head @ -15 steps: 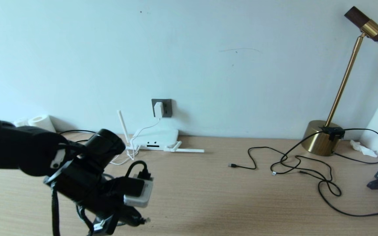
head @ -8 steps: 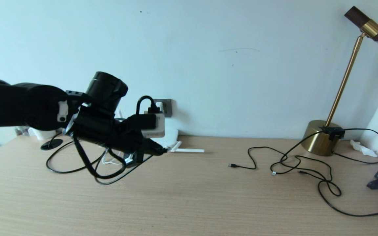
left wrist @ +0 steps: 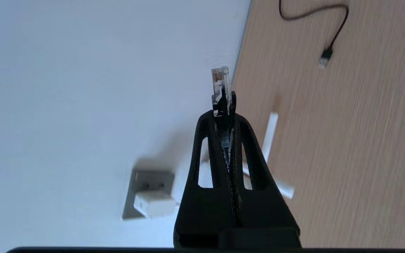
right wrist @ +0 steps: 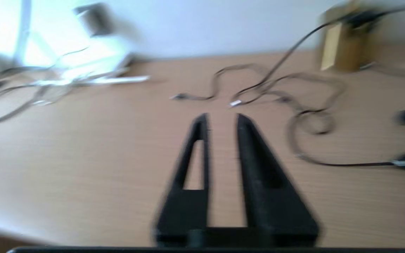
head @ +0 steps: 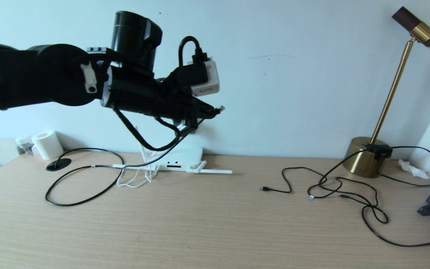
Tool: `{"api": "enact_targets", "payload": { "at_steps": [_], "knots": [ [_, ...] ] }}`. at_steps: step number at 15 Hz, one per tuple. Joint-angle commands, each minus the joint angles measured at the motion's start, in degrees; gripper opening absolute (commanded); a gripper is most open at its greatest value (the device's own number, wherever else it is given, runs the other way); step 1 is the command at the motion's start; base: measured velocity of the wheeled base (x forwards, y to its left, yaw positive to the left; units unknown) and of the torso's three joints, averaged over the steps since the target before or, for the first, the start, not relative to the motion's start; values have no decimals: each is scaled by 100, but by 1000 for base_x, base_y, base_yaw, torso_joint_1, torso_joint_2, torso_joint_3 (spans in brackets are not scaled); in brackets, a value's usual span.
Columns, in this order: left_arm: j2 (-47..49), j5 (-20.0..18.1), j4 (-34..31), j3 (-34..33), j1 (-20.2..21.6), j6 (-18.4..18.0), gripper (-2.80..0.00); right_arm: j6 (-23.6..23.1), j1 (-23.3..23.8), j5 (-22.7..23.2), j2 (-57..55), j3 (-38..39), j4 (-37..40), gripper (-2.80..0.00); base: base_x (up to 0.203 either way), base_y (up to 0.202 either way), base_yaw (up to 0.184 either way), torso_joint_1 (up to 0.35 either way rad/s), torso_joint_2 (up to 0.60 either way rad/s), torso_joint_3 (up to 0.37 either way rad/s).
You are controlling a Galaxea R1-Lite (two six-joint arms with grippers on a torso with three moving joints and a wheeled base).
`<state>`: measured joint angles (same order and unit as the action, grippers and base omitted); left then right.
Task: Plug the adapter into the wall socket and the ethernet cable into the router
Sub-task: Hand it to the other hand
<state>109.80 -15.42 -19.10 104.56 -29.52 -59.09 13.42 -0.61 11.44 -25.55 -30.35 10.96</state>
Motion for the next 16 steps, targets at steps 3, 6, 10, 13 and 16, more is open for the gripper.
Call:
{"api": "enact_targets", "payload": {
  "at_steps": [3, 6, 10, 13, 16],
  "knots": [
    [-179, 373, -3, -287, -447, -71, -280, 387, -69, 1410, -2814, -1277, 183, 0, 0, 0, 0, 0, 0, 0],
    [-517, 507, 216, -952, -610, -121, -280, 629, -247, 2374, -4303, -2321, 256, 0, 0, 0, 0, 0, 0, 0],
    [-635, 611, 442, -1122, -834, -270, -280, 1136, -1362, 2739, -5390, -3492, 221, 0, 0, 0, 0, 0, 0, 0],
    [-659, 768, 451, -1083, -1186, -262, -280, 1257, -1781, 2460, -5985, -3669, -369, 0, 0, 0, 0, 0, 0, 0],
    [-689, 803, 442, -1078, -1415, -253, -280, 1344, -2221, 1872, -6350, -3706, -1057, 0, 0, 0, 0, 0, 0, 0]
  ]
}}
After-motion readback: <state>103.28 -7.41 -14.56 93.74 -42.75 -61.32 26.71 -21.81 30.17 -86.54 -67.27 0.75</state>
